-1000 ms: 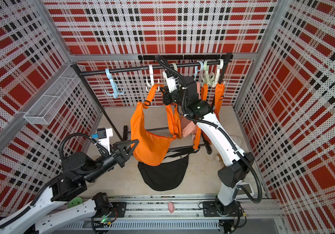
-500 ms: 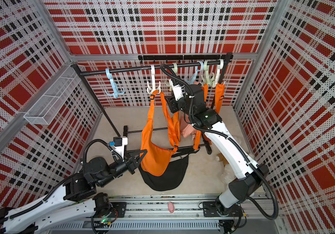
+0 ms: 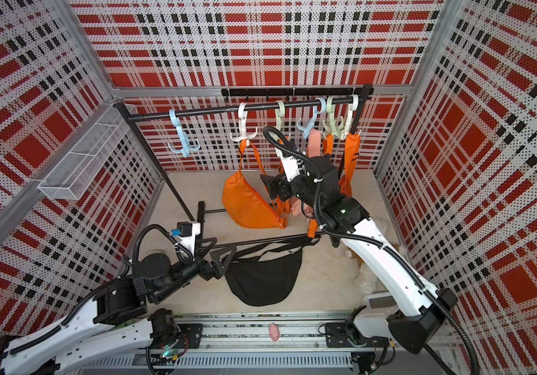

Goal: Hang the bag on a hook
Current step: Hang the bag on the hook, then pick up the bag from the center of the board.

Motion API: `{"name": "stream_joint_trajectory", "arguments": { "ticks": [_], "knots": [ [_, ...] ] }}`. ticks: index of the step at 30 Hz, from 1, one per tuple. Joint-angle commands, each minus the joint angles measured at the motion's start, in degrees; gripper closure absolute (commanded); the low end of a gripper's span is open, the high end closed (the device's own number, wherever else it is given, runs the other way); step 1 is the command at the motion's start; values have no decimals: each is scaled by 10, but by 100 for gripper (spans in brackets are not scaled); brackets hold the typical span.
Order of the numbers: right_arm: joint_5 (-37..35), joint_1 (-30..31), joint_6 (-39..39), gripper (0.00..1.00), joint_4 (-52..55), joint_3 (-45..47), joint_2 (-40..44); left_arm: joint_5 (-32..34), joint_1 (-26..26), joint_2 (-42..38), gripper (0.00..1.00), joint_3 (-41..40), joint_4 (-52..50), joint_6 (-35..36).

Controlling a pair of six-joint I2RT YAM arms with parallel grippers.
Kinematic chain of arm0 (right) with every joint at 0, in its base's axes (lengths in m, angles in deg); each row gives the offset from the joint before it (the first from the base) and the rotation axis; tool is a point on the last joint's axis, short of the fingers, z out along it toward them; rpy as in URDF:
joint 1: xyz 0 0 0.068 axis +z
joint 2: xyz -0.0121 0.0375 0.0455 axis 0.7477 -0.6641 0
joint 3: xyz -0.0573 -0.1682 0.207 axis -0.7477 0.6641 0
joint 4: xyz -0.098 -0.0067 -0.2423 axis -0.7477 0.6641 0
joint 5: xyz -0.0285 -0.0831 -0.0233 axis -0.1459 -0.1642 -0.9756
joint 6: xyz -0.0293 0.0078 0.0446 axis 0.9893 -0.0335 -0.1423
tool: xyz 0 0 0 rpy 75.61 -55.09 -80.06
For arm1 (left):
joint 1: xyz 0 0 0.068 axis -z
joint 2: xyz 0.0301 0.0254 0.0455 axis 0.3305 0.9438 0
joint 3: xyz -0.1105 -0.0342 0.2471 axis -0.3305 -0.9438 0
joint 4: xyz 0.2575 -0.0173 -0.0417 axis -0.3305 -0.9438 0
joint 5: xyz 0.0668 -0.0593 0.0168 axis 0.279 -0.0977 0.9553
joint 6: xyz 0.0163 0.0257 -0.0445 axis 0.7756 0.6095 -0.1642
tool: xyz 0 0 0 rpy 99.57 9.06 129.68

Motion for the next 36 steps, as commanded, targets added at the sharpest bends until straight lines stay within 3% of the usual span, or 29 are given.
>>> {"name": "stream_joint_trajectory", "arguments": {
  "ticks": [1,11,16,20,24,27,29,34,36],
  "knots": [
    [-10,10,-6,11,-48,48,28,65,2,-34,0,20,-40,8],
    [-22,43,-26,10,-74,150,58,174,-7,-129,1,25,-101,6],
    [-49,92,-4,10,-57,163,43,225,-8,-167,0,42,-127,15],
    [-59,131,1,10,-51,182,34,260,-8,-148,1,80,-161,54],
    [-53,179,-6,8,-61,219,32,274,-9,-63,1,159,-210,102],
    [-28,205,-9,0,-45,230,17,228,-27,-8,0,181,-189,121],
    [-13,224,-9,0,-24,234,2,152,-71,25,0,180,-164,121],
    [-24,294,-17,0,37,241,-38,-121,-295,53,0,132,-89,55],
    [-39,325,-21,1,60,243,-59,-194,-370,39,0,92,-47,17]
  ]
}}
